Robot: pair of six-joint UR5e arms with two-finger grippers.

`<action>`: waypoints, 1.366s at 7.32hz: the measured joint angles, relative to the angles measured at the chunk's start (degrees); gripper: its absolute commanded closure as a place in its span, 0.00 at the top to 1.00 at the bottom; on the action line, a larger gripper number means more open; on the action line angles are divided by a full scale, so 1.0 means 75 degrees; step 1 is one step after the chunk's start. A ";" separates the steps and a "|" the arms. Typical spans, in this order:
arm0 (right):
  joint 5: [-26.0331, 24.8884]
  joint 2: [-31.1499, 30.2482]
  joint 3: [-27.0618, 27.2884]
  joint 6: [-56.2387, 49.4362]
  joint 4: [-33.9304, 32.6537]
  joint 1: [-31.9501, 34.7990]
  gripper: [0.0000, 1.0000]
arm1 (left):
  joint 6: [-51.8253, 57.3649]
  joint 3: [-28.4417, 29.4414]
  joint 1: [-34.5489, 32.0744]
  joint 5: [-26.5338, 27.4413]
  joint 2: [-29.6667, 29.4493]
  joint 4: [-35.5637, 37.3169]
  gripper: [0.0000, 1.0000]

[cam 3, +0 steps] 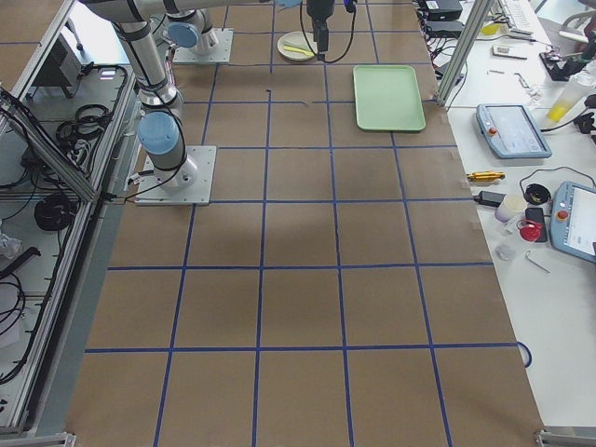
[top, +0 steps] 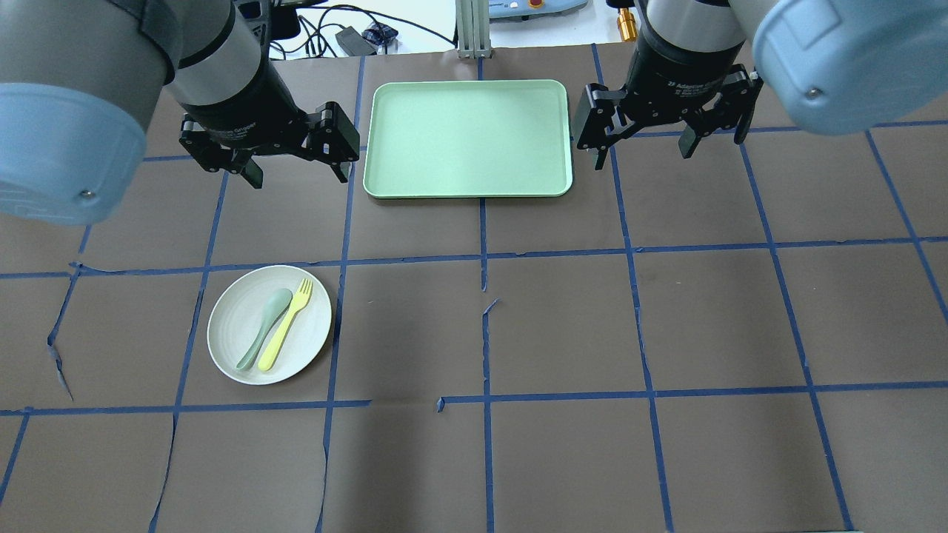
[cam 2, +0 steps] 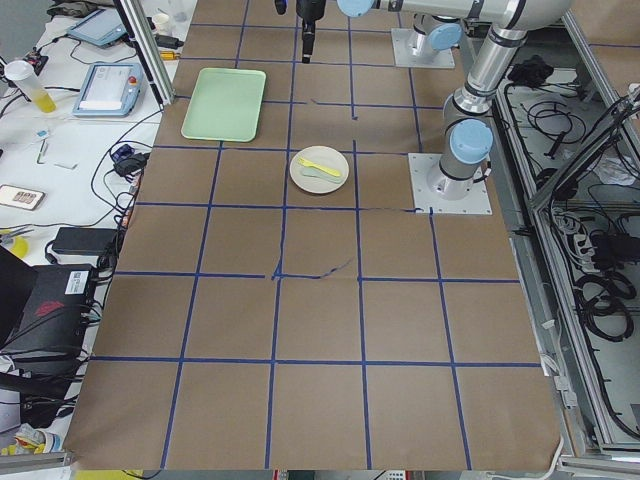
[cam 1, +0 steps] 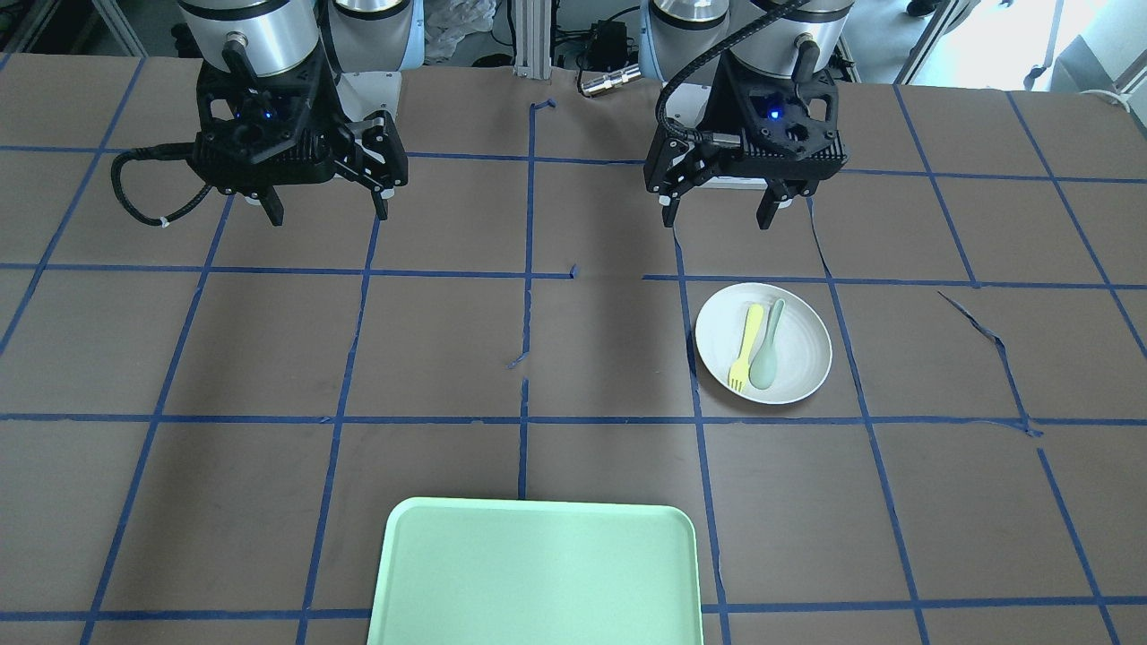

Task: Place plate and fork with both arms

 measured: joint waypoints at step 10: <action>0.0000 0.0012 0.0033 0.0007 -0.0004 0.0002 1.00 | 0.4341 -0.3964 0.3964 0.0046 -0.1182 0.4245 0.79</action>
